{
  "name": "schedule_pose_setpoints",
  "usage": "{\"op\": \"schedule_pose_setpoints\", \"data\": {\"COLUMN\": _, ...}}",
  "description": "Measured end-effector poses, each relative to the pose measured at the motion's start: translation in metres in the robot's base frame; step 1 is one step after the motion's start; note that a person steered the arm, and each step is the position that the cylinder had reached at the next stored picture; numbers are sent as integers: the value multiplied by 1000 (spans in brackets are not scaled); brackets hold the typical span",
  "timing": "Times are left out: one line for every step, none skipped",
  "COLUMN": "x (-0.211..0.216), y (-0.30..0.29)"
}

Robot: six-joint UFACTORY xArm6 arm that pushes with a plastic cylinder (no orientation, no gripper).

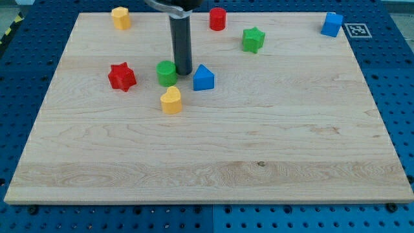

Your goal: Push the blue triangle diagonally to the blue cube

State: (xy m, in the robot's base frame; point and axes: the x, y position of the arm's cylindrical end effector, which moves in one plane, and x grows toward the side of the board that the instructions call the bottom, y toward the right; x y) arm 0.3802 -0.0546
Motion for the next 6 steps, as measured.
{"op": "schedule_pose_setpoints", "data": {"x": 22, "y": 8}}
{"op": "schedule_pose_setpoints", "data": {"x": 28, "y": 69}}
{"op": "schedule_pose_setpoints", "data": {"x": 28, "y": 140}}
{"op": "schedule_pose_setpoints", "data": {"x": 28, "y": 189}}
{"op": "schedule_pose_setpoints", "data": {"x": 28, "y": 223}}
{"op": "schedule_pose_setpoints", "data": {"x": 32, "y": 213}}
